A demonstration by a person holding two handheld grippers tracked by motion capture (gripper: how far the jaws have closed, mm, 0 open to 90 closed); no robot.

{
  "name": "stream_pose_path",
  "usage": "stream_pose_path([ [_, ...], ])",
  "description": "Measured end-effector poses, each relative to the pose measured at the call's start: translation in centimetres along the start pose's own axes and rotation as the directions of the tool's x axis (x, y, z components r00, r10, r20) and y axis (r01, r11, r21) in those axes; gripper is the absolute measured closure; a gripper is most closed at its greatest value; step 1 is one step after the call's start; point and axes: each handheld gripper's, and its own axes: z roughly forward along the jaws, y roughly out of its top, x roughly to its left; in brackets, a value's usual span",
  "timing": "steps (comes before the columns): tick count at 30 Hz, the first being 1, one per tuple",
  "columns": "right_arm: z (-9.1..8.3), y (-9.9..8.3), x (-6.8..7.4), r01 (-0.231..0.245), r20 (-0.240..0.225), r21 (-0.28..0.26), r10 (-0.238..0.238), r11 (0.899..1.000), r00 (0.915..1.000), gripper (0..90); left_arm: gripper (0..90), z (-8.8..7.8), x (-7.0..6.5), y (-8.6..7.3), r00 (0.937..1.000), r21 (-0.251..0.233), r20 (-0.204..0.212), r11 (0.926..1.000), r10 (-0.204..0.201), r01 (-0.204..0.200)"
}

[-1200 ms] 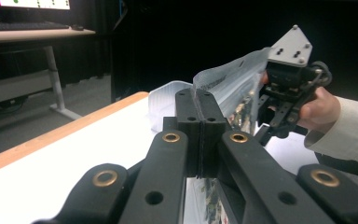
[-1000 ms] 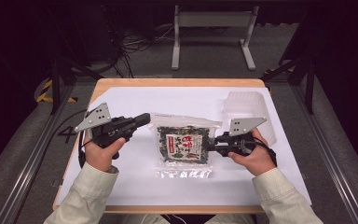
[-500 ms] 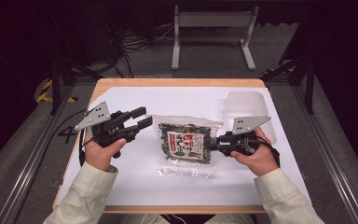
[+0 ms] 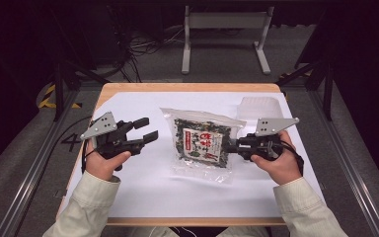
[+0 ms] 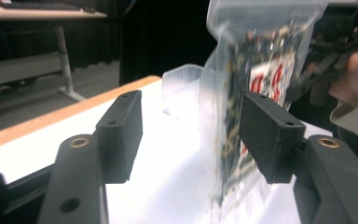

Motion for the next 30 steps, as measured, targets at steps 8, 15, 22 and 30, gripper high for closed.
stream_pose_path([
  [8,-1.4,0.8,-0.3,-0.014,0.05,-0.025,0.015,1.0,0.9986,78.0,37.8,0.1,0.6,-1.5,1.0,0.055,-0.004,0.9985,-0.006,0.006],
  [15,-2.4,1.1,-0.8,-0.031,0.084,-0.043,0.035,0.999,0.9958,78.0,36.1,-0.5,1.3,-3.1,0.9996,0.054,-0.02,0.9983,-0.019,0.02],
  [22,-3.3,1.7,-1.2,-0.033,0.12,-0.047,0.038,0.998,0.992,78.0,29.6,-0.6,2.0,-5.0,0.9993,0.072,-0.028,0.9971,-0.025,0.027],
  [30,-4.5,2.0,-2.1,-0.048,0.167,-0.056,0.057,0.997,0.9843,78.1,25.3,-0.7,2.1,-6.8,0.999,0.103,-0.038,0.9942,-0.026,0.029],
])
